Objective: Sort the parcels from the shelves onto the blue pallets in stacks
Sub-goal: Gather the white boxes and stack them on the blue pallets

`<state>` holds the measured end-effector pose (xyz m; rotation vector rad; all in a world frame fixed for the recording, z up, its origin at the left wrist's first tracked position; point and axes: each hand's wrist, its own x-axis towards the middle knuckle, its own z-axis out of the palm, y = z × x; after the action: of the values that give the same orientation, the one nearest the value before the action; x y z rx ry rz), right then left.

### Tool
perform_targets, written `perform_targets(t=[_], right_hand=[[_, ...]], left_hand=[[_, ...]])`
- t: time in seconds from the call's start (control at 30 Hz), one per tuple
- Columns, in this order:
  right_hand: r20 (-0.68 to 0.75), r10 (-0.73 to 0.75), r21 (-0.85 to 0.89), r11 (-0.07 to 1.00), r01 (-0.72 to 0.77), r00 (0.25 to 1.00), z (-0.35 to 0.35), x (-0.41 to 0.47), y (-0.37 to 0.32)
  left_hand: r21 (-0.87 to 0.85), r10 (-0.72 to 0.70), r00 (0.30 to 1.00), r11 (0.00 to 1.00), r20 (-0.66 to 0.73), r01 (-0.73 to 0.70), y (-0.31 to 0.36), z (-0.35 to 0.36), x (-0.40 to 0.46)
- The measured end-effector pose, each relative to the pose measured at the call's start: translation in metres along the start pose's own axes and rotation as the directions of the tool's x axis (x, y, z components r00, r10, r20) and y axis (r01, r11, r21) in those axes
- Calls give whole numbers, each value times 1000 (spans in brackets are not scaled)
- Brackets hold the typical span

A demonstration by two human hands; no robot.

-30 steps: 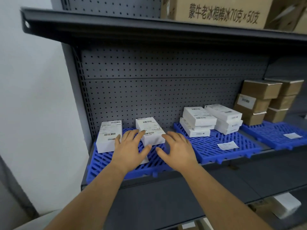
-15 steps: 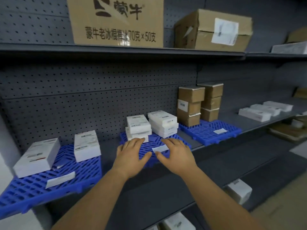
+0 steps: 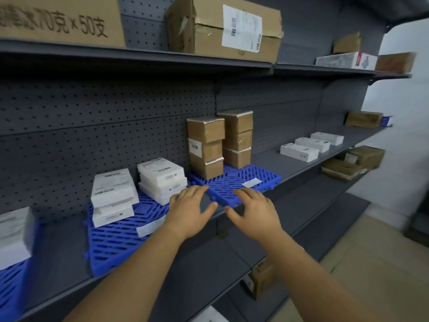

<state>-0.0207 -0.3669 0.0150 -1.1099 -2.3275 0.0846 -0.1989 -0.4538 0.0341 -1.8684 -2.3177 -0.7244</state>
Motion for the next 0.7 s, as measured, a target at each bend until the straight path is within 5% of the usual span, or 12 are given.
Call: perform_targets(t=[0.33, 0.7], right_hand=[[-55, 127, -118, 984, -133, 990, -22, 66, 111], [-52, 168, -105, 979, -173, 984, -33, 97, 236]], left_hand=[[-109, 185, 982, 976, -31, -187, 63, 64, 133], [-59, 192, 980, 980, 49, -189, 144, 133, 206]])
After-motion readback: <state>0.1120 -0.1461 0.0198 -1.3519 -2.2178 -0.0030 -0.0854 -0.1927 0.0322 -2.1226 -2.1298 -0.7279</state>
